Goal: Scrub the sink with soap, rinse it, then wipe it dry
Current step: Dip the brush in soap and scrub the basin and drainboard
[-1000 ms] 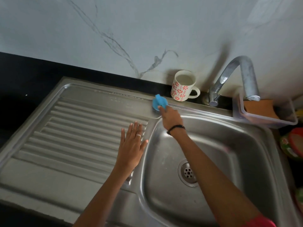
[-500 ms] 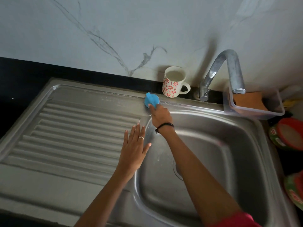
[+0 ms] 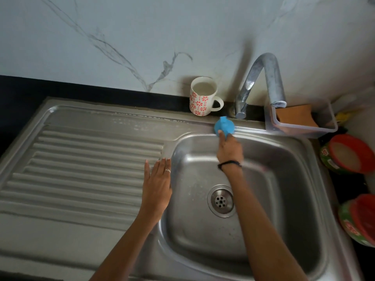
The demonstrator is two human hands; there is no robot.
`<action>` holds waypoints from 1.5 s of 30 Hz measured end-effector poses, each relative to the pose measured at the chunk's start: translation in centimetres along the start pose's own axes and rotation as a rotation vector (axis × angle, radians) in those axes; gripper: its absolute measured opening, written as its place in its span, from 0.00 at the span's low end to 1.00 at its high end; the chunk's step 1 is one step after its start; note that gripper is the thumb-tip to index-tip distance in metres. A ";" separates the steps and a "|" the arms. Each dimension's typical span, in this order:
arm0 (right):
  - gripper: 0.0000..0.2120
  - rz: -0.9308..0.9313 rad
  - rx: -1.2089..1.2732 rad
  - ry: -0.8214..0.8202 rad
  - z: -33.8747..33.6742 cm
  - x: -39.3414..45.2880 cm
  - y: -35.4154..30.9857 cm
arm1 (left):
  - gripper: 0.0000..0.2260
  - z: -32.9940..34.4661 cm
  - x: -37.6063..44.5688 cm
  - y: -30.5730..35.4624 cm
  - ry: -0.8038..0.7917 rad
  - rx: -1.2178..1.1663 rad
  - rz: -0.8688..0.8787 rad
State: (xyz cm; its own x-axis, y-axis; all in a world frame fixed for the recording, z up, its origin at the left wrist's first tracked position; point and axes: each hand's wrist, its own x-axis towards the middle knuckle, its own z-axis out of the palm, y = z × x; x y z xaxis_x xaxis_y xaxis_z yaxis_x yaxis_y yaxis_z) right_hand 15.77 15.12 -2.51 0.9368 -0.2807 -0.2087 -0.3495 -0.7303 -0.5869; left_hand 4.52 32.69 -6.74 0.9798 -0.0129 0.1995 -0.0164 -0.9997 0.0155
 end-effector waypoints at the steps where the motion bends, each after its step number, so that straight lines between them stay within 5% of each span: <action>1: 0.24 -0.055 -0.005 -0.050 1.0 -0.4 -1.0 | 0.27 -0.1 0.2 0.1 0.004 0.019 -0.007; 7: 0.26 -0.230 -0.072 -0.156 1.0 0.1 -2.0 | 0.28 -0.9 0.8 1.6 -0.012 0.095 -0.035; 12: 0.25 0.015 0.014 0.080 -3.1 0.8 3.6 | 0.29 -0.9 1.0 1.9 -0.012 0.154 -0.046; 16: 0.24 0.144 0.097 0.071 -2.8 0.8 2.0 | 0.28 -1.2 1.3 2.2 -0.001 0.168 -0.064; 22: 0.25 -0.173 -0.062 -0.155 -0.1 0.0 -1.2 | 0.26 -1.3 1.3 2.0 0.024 0.110 -0.048; 32: 0.25 0.216 0.204 0.132 -3.0 1.0 3.2 | 0.23 -1.5 1.1 2.1 0.048 0.041 -0.078; 38: 0.26 -0.151 -0.092 -0.056 0.6 -1.2 0.6 | 0.25 -1.5 0.7 2.1 0.044 0.041 -0.081; 45: 0.26 0.279 0.253 0.201 -3.0 0.4 4.5 | 0.26 -0.3 0.7 1.8 0.025 -0.014 -0.066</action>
State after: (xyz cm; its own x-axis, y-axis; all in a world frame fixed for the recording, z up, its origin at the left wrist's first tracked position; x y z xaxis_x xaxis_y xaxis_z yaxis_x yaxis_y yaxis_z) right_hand 14.57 9.80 -2.87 0.7770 -0.5798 -0.2452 -0.5520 -0.4402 -0.7082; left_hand 5.09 30.89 -6.24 0.9736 0.0533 0.2220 0.0448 -0.9981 0.0432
